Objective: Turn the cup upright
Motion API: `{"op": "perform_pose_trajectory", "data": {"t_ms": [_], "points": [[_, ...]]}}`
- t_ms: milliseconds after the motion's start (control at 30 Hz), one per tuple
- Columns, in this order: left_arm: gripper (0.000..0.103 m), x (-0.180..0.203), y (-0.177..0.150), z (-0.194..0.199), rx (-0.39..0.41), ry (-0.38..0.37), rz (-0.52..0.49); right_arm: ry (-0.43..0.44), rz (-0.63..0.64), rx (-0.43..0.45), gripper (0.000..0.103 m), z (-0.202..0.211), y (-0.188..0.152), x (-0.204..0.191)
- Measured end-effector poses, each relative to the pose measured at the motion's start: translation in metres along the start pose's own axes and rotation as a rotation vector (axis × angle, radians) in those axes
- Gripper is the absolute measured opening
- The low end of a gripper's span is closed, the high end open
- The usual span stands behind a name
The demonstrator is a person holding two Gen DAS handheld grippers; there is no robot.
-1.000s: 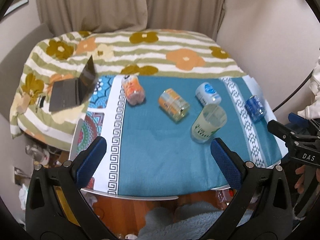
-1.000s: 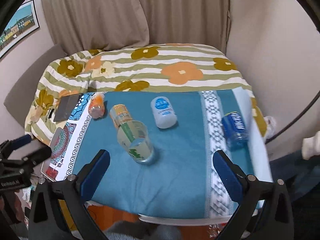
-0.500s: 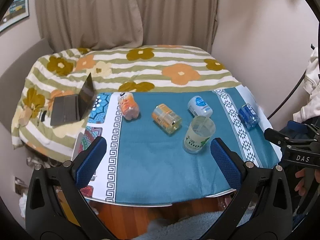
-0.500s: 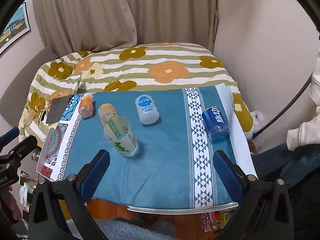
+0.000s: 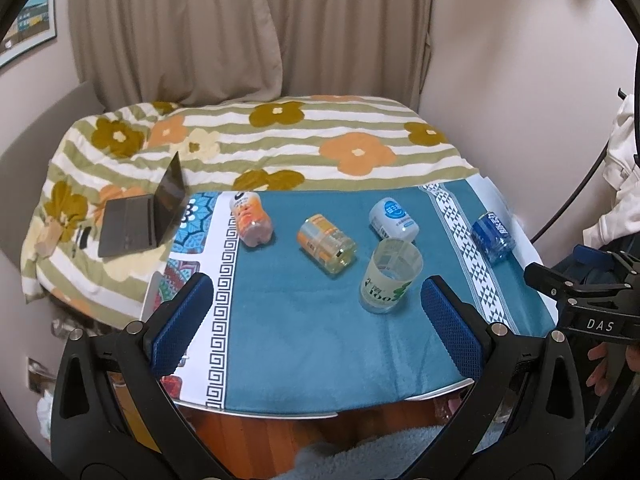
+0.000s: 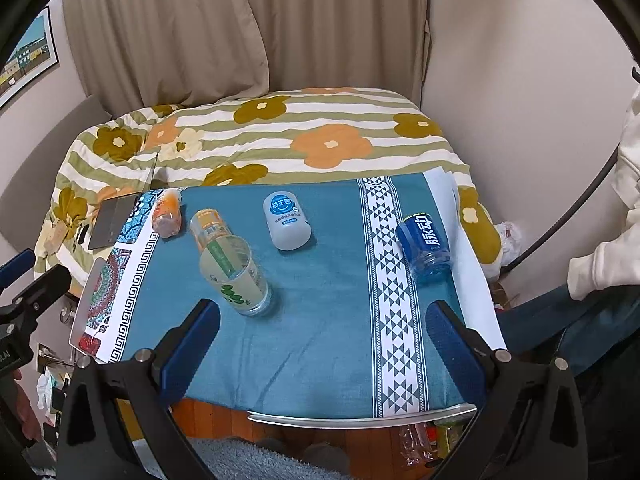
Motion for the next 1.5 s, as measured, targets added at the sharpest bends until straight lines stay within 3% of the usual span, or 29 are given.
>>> {"op": "perform_pose_trajectory", "data": {"t_ms": [867, 1500], "points": [[0.103, 0.002, 0.006, -0.002, 0.001, 0.004, 0.003, -0.003, -0.010, -0.003, 0.103, -0.003, -0.001, 0.006], [0.103, -0.003, 0.012, -0.008, 0.020, 0.050, -0.007, -0.002, -0.013, -0.010, 0.103, -0.007, -0.004, 0.005]]}}
Point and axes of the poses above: each gripper's, at about its wrist camera, not at the fingertips, and z roughly against the way its jaws point, x to its right, y to its top, the point moved 6 cm from there along -z, roughly the way its jaws point, and after that the axes turned 6 degrees about -x, right-handed, at the moved point
